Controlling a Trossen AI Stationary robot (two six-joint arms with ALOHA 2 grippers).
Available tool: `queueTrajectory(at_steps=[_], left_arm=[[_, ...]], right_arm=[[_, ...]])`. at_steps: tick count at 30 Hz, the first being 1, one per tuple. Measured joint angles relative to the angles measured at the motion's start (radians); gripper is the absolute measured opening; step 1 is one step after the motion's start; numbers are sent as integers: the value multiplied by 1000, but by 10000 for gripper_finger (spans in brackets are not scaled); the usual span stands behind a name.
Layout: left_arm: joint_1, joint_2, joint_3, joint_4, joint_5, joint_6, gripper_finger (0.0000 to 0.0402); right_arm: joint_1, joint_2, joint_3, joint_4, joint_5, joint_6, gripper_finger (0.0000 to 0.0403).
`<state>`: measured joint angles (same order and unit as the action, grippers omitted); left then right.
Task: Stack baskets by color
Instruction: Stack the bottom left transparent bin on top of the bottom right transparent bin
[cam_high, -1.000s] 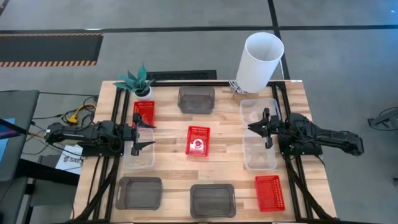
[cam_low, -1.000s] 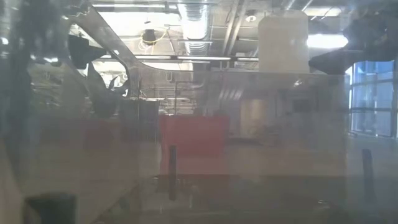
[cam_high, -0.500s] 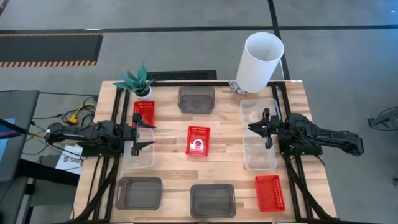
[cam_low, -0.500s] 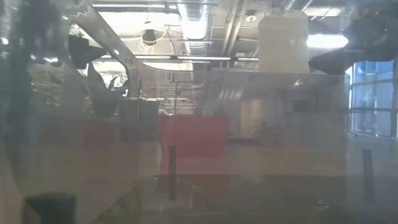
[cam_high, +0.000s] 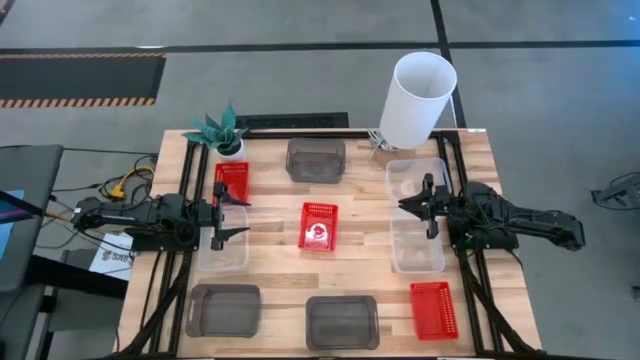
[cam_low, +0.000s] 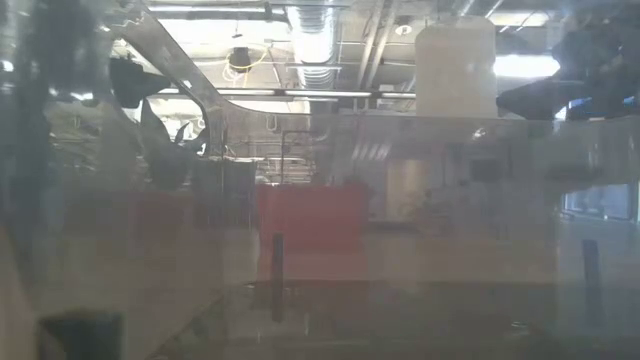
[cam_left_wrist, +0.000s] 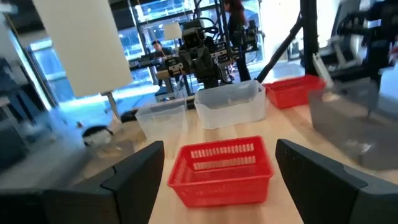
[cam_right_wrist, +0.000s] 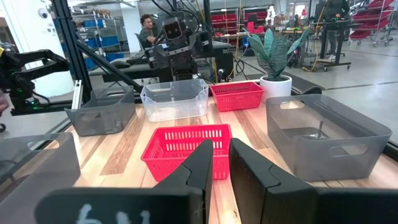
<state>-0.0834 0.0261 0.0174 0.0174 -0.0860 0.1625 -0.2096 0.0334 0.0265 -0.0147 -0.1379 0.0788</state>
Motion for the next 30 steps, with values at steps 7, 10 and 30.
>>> queueTrajectory(at_steps=[7,10,30], left_arm=[[0,0,0,-1,0,-418,298],[0,0,0,0,-5,-492,298],[-1,0,0,22,-161,-500,298]], right_arm=[[0,0,-1,19,1,-5,75],[0,0,-2,22,2,-6,75],[16,0,-3,73,31,73,75]])
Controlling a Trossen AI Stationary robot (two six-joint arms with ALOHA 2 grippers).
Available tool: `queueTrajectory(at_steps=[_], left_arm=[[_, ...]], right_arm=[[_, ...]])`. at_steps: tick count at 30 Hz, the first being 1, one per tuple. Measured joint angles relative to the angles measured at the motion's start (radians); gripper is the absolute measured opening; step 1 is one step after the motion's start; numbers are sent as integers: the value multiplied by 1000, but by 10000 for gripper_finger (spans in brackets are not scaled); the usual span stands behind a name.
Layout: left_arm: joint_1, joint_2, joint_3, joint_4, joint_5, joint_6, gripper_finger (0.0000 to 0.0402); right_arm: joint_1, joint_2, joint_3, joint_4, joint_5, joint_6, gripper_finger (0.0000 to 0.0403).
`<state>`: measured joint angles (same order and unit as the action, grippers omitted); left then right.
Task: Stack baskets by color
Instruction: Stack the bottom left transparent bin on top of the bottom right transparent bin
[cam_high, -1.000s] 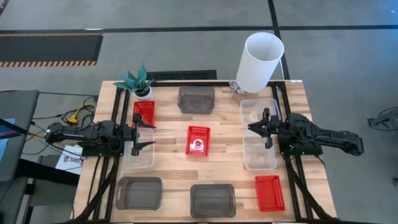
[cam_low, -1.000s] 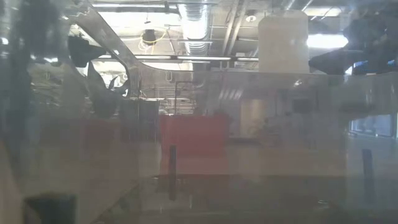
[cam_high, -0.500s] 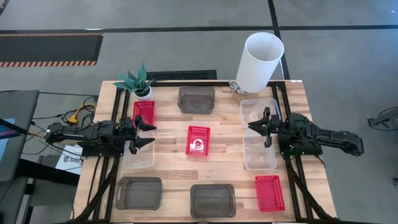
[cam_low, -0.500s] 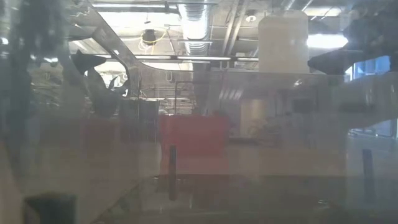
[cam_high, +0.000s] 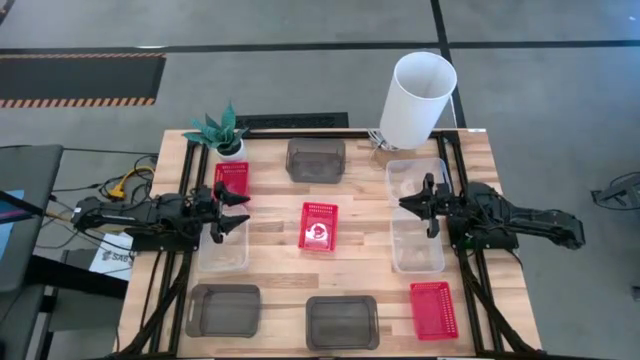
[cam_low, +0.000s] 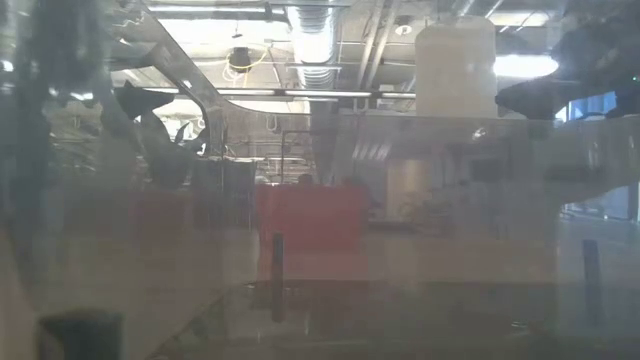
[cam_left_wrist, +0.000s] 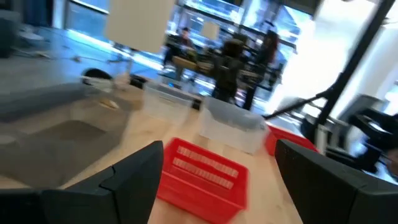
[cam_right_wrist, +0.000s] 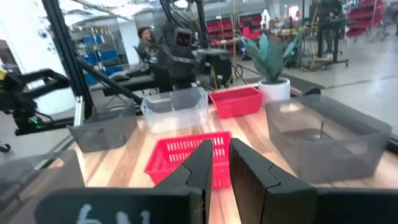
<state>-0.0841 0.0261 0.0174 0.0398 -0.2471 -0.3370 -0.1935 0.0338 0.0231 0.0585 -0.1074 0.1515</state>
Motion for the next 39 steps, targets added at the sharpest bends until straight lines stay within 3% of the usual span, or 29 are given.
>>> queueTrajectory(at_steps=[5,9,12,15,24,28,32,39], left_arm=[[1,0,0,4,-31,-1,298],[1,1,13,-20,99,67,298],[0,22,84,-69,106,92,291],[0,83,195,-218,67,107,277],[1,414,557,-736,39,-147,219],[1,596,685,-943,26,-184,197],[1,770,739,-1055,6,-81,187],[41,1001,762,-1072,-104,191,197]], right_arm=[[28,0,1,58,1,-44,75],[61,4,2,105,1,-65,75],[82,32,3,150,6,-100,77],[99,82,15,189,31,-117,90],[166,376,180,183,108,-119,167],[194,532,286,183,108,-125,194],[223,665,371,179,108,-182,206],[246,817,487,43,107,-205,204]])
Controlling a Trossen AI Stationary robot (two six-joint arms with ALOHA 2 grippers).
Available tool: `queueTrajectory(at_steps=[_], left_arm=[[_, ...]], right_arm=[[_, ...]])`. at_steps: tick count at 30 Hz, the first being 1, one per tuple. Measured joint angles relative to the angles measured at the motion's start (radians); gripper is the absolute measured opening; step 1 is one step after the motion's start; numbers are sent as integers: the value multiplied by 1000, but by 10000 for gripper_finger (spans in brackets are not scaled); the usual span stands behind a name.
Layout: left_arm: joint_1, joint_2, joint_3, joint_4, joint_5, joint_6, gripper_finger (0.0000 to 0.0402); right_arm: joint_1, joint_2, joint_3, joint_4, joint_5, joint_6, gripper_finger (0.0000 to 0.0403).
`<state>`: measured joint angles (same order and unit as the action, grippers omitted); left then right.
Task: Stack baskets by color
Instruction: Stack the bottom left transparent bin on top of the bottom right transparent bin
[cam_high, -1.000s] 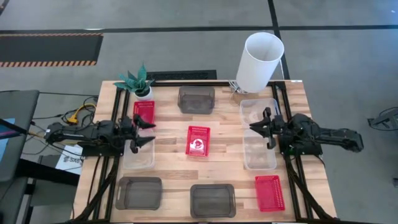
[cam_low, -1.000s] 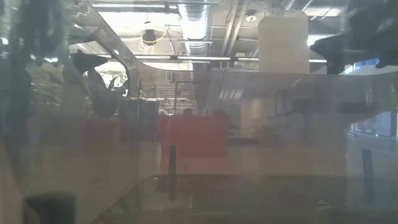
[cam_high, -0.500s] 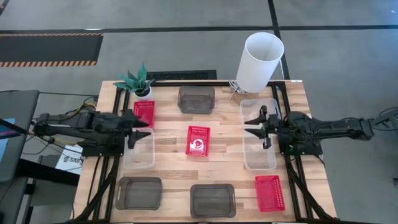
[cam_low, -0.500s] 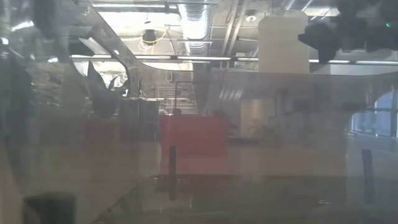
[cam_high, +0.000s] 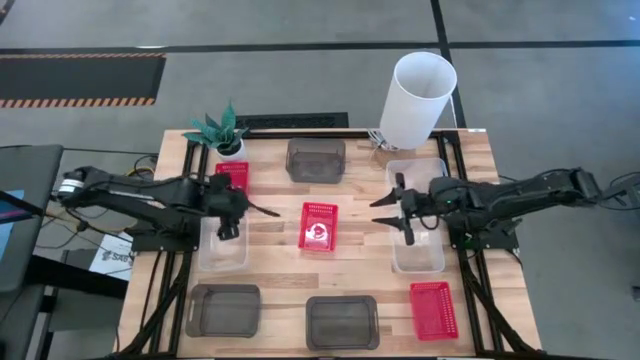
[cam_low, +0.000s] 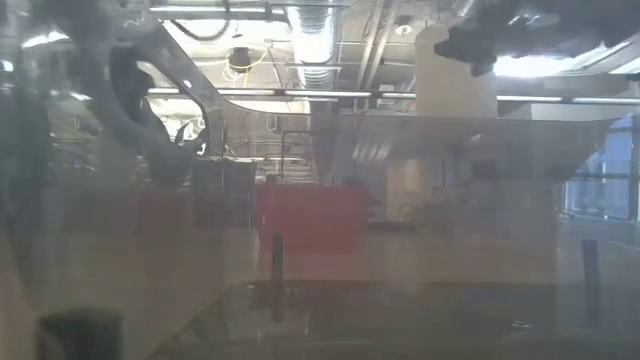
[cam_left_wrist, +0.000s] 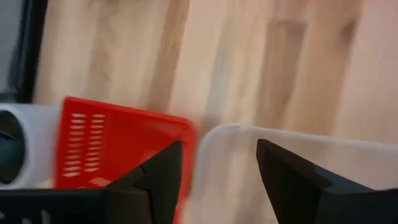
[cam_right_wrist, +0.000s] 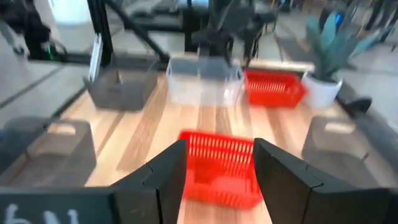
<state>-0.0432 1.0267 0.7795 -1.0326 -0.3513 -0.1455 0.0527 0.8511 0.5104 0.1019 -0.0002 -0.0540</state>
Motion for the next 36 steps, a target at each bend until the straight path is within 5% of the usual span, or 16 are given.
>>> queueTrajectory(at_steps=[14,28,32,36], left_arm=[[222,88,2,7,151,232,204],[212,160,-48,98,229,244,202],[211,213,-48,99,250,269,171],[211,248,-48,100,251,294,97]], right_arm=[[49,120,18,-40,-1,1,199],[50,114,18,-39,-2,1,195],[50,114,18,-44,-2,1,191],[50,114,18,-44,-3,1,187]])
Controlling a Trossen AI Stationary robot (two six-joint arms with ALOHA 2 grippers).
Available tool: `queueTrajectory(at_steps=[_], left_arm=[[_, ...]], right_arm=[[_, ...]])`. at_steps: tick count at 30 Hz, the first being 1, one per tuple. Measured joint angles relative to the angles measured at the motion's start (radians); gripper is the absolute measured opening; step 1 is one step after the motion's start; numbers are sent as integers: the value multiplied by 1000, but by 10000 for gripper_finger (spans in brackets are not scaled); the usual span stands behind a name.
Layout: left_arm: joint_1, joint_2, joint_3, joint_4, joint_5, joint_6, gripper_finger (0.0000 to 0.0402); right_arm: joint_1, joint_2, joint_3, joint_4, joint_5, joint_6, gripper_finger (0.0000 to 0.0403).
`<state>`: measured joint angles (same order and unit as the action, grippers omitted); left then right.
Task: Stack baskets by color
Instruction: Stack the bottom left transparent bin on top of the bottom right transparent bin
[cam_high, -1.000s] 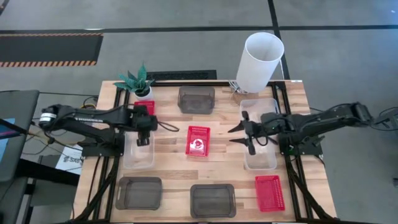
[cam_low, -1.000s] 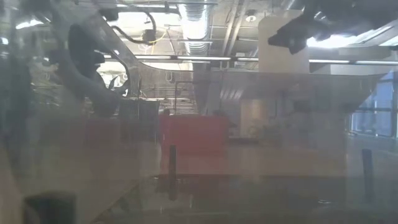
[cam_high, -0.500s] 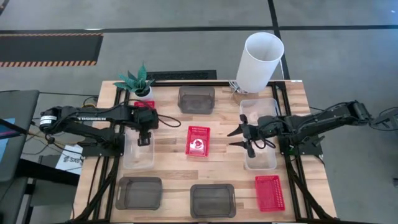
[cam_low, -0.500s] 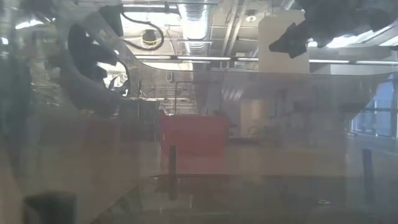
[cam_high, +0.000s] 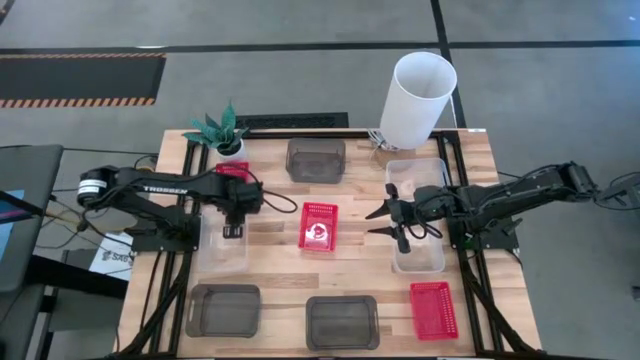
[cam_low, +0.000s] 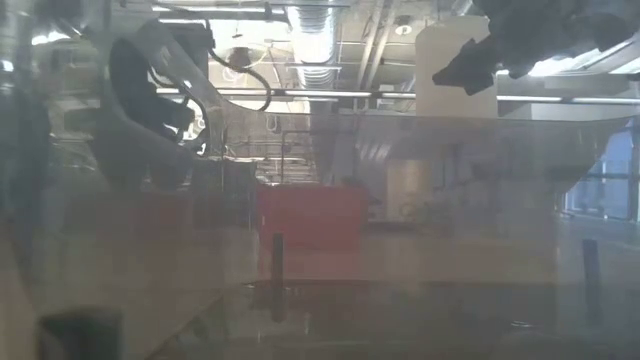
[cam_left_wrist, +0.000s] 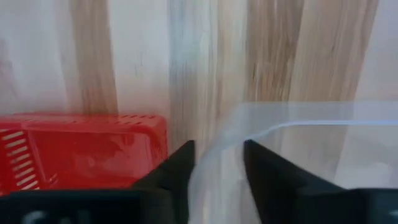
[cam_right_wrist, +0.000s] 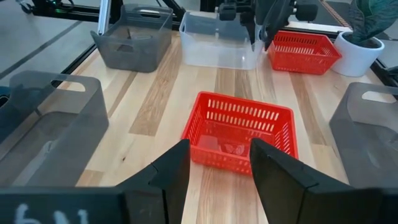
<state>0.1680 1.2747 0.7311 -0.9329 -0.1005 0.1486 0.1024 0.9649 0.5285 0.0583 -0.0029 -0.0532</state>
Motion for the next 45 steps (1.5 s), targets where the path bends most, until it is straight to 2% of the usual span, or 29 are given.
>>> queueTrajectory(at_steps=[3,5,11,20,25,29,35,45], left_arm=[[0,3,0,-1,1,17,26],[0,-1,0,-2,4,18,11],[-1,-31,55,-34,43,27,2],[-1,-43,342,-102,47,76,0],[-6,-43,494,-70,127,132,0],[-18,-44,517,50,245,154,0],[-3,8,518,115,455,103,0],[5,173,537,106,516,70,0]], right_arm=[[0,0,0,-1,0,0,187],[0,0,0,-1,0,0,188],[0,0,0,-1,0,0,185],[0,0,0,2,1,0,174],[9,0,12,-2,0,0,173],[22,1,61,1,0,-15,175],[101,108,208,-5,0,-286,177],[143,470,702,-340,0,-598,194]])
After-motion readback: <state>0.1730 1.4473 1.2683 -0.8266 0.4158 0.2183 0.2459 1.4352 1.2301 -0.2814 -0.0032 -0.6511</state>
